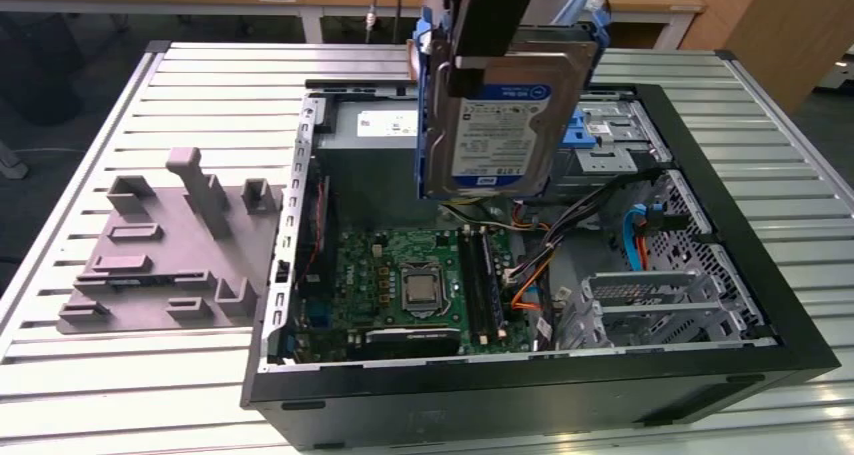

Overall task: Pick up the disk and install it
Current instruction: 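Insert the disk into the insertion slot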

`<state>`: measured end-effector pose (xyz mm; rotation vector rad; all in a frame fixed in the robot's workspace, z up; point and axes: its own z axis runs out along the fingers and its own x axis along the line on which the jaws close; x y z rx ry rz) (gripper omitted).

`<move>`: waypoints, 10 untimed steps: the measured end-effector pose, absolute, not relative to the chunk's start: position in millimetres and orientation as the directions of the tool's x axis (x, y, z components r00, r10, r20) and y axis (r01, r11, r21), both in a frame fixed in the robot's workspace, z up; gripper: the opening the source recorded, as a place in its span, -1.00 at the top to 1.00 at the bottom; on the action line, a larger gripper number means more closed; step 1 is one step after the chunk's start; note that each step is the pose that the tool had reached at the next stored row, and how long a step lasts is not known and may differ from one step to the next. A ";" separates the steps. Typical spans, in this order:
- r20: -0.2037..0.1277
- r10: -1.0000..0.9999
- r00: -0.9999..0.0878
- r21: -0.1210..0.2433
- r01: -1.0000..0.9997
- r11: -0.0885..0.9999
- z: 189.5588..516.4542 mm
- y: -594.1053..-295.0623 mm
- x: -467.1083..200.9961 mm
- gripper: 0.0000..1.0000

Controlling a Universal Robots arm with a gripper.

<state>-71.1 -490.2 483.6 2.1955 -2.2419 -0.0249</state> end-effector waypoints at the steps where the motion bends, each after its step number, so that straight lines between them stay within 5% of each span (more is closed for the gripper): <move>1: -0.008 -1.000 -0.021 0.014 -1.000 0.021 483.6 -491.3 -69.0 0.27; 10: -0.008 -1.000 -0.021 0.015 -1.000 0.021 481.1 -504.9 -49.9 0.27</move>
